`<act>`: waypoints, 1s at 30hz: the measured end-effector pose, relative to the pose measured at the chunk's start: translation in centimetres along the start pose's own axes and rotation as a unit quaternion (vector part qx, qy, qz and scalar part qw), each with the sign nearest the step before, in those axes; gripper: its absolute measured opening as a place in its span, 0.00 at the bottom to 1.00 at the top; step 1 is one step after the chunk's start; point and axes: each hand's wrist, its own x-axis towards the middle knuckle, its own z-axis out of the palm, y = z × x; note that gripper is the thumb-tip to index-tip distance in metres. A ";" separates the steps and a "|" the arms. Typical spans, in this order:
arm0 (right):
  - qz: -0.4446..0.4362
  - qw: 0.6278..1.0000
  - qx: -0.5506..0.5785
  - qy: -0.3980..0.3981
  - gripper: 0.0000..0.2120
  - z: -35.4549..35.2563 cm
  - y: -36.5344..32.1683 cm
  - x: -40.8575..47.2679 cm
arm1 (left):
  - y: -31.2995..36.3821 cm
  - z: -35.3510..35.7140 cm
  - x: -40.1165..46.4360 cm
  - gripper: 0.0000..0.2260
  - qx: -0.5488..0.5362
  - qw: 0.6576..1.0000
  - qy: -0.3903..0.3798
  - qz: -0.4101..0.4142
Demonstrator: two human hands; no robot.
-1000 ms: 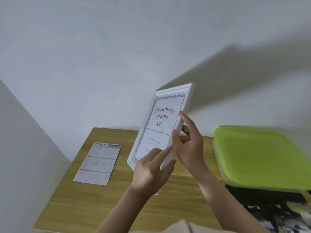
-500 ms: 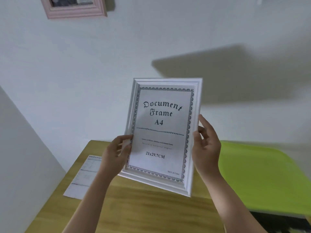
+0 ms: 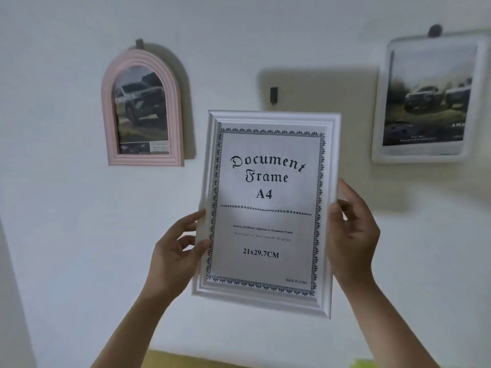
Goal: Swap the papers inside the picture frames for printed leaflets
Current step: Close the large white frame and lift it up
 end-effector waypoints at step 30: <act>0.028 0.998 -0.048 0.008 0.16 3.1 6.0 7.8 | -3.6 4.2 9.4 0.22 -0.022 1.000 0.015 0.008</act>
